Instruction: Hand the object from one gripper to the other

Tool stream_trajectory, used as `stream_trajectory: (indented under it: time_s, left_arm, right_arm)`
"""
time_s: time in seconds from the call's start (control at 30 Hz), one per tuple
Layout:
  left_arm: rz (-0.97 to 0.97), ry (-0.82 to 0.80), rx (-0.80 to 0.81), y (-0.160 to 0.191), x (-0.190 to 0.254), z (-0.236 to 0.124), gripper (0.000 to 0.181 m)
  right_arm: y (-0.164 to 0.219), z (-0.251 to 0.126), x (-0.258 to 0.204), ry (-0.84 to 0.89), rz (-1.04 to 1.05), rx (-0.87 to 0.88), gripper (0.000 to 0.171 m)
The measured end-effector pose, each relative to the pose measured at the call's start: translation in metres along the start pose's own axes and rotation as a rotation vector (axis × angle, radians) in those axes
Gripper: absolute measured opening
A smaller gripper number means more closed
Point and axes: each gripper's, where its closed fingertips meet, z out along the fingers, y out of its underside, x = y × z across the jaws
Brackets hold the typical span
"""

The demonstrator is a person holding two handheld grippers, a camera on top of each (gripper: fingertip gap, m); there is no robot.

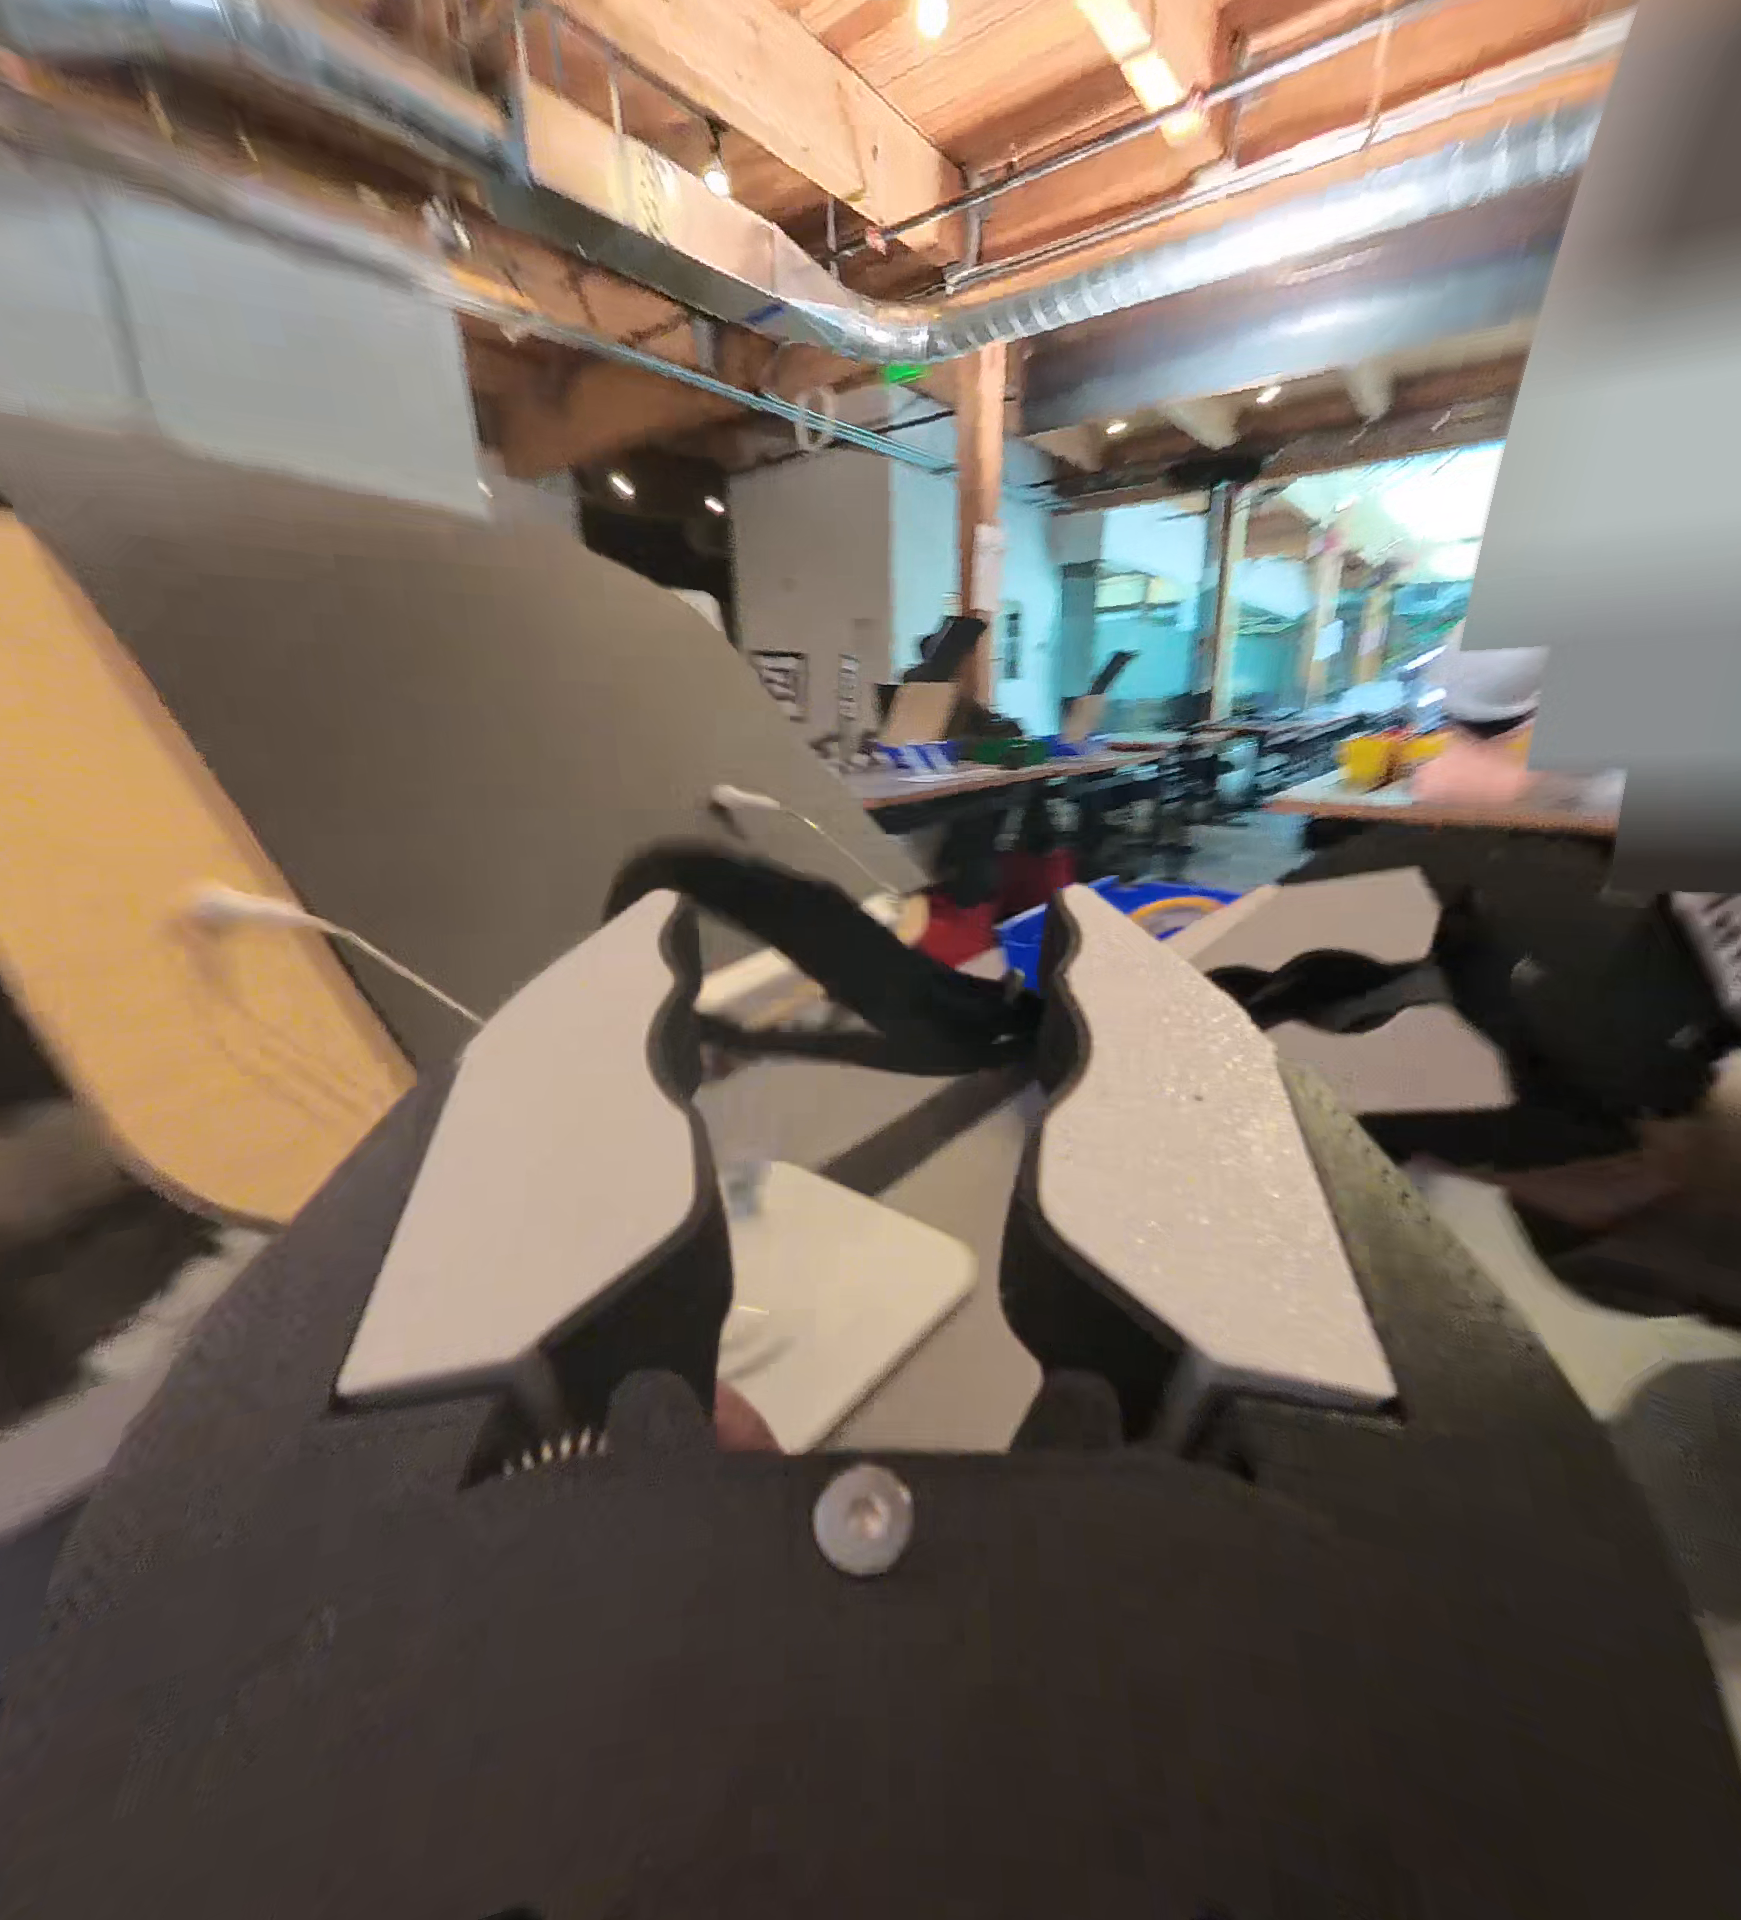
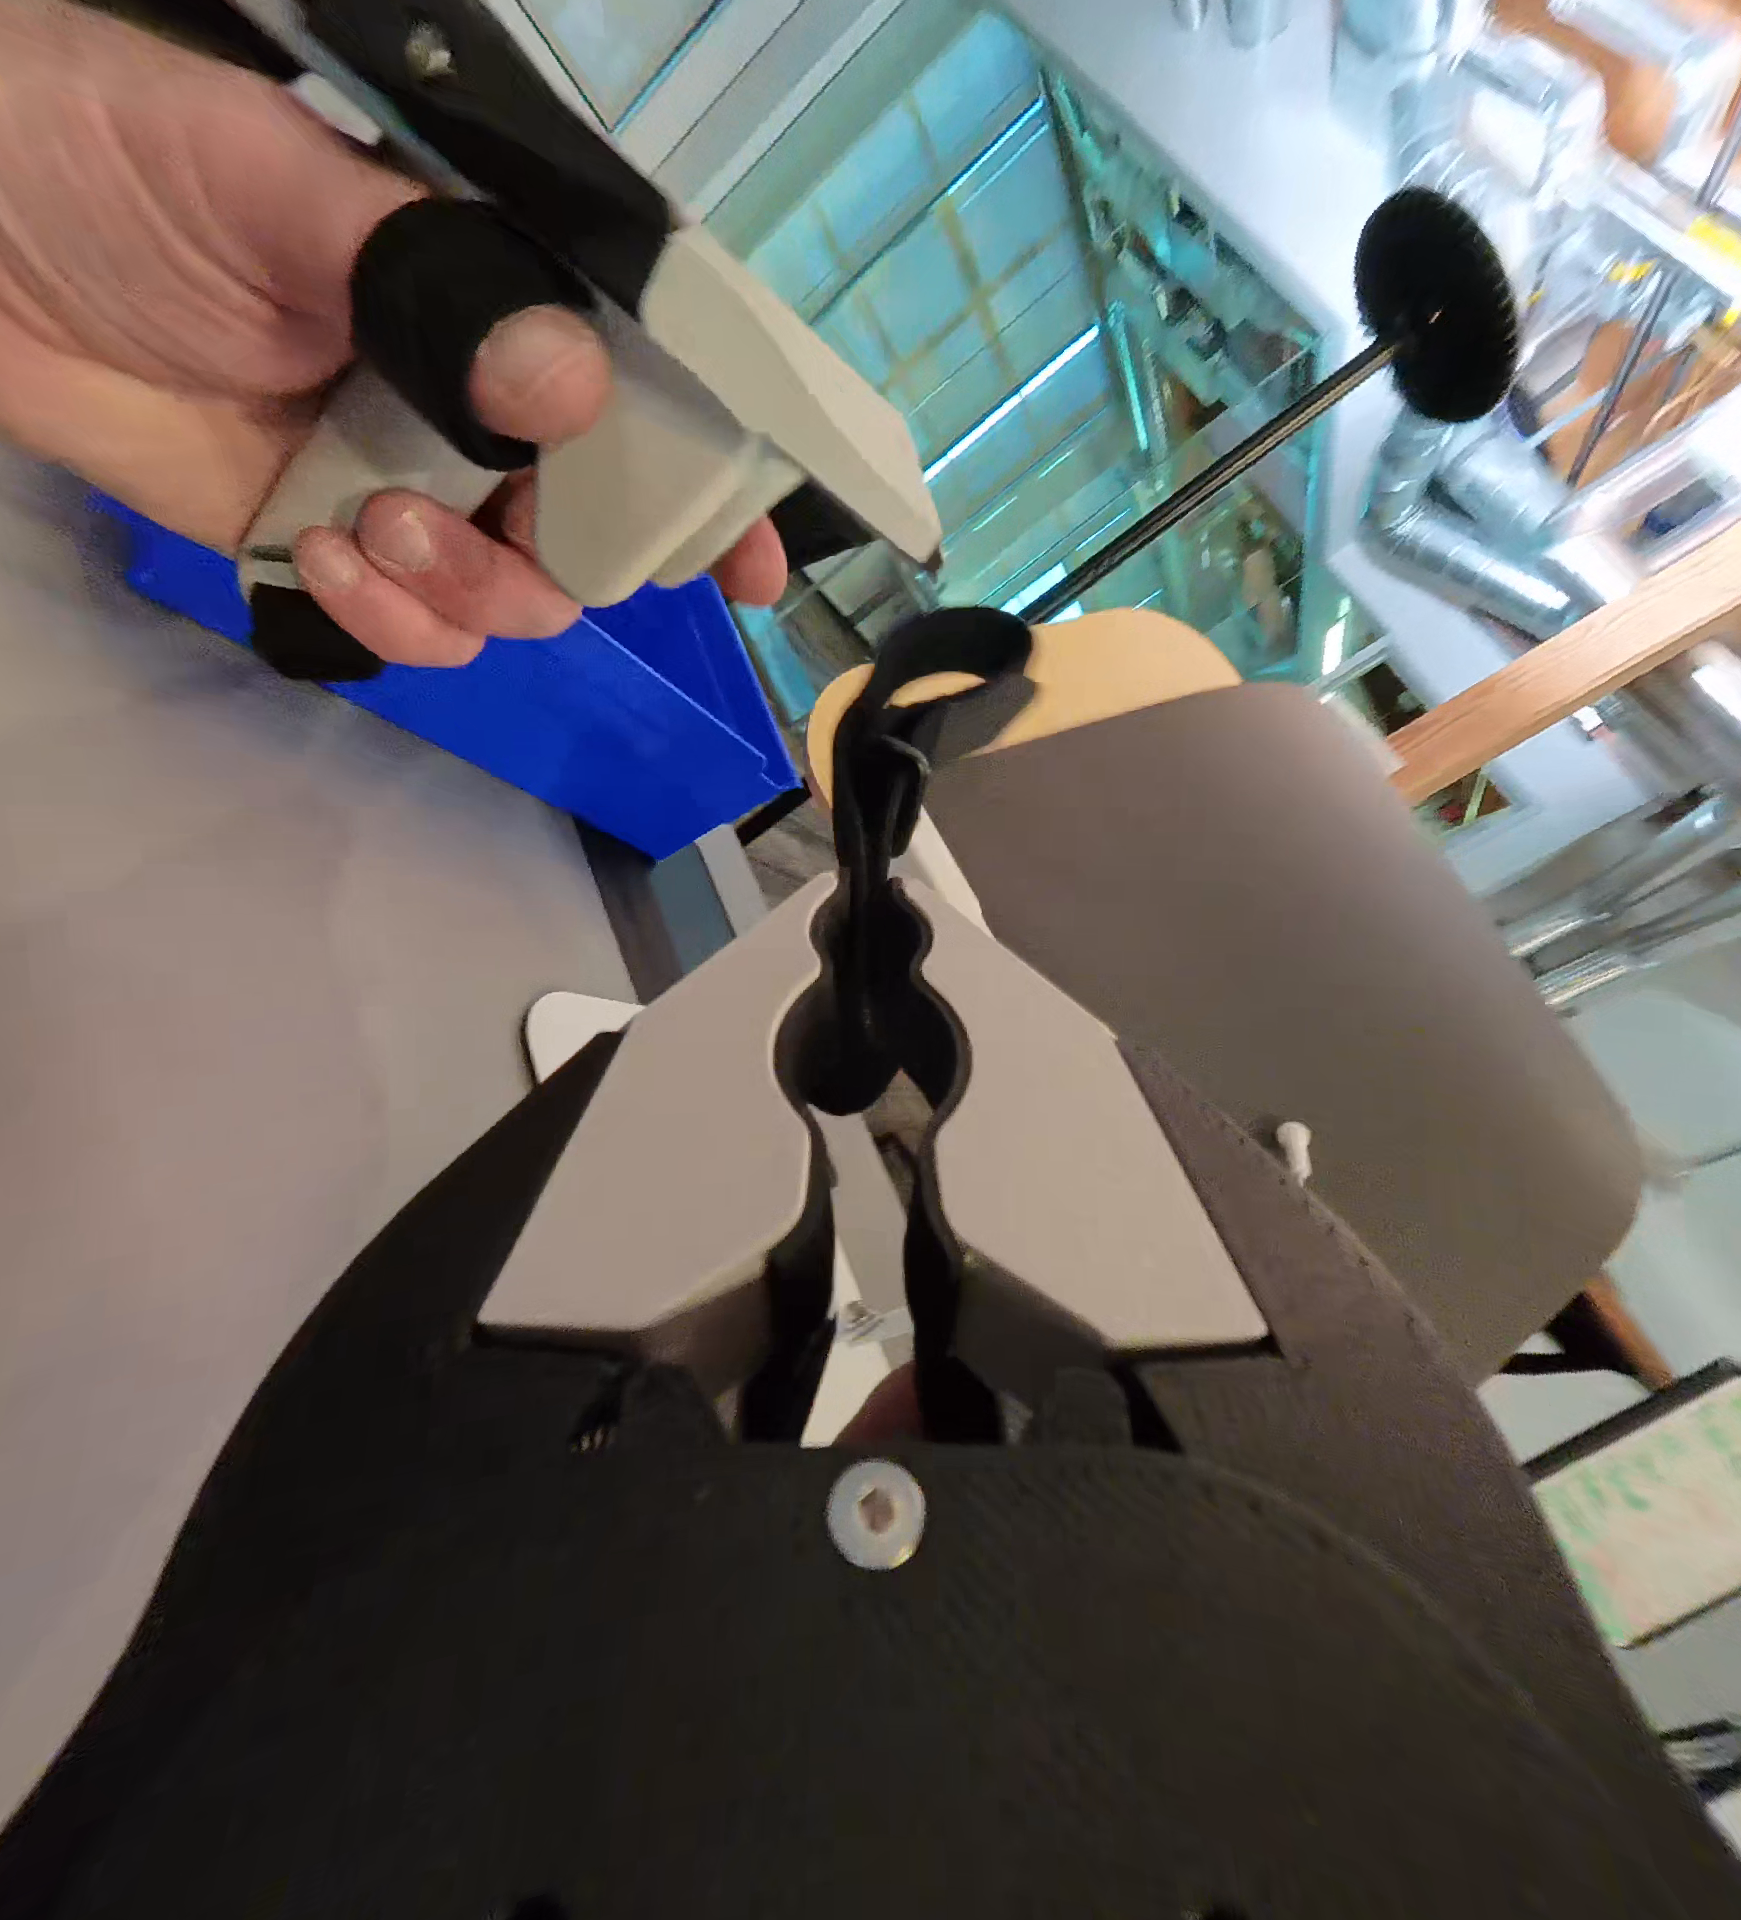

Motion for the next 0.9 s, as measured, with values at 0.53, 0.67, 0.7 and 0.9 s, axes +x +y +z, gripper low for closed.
stream_trajectory:
  time_s: [0.53, 0.67, 0.7, 0.9]
  left_arm:
    - [1.348, -0.209, -0.372, 0.074, 0.025, 0.014, 0.05]
    - [1.41, -0.183, -0.384, 0.081, 0.024, 0.013, 0.026]
    - [1.418, -0.185, -0.382, 0.081, 0.024, 0.013, 0.023]
    - [1.287, -0.15, -0.42, 0.083, 0.022, 0.012, 0.008]
  right_arm:
    - [0.005, -0.001, -0.042, -0.533, 0.919, -0.125, 0.0]
    - [-0.001, -0.002, -0.049, -0.572, 0.943, -0.128, 0.001]
    - [-0.001, -0.002, -0.05, -0.575, 0.942, -0.133, 0.002]
    - [-0.009, -0.001, -0.043, -0.549, 0.915, -0.071, 0.02]
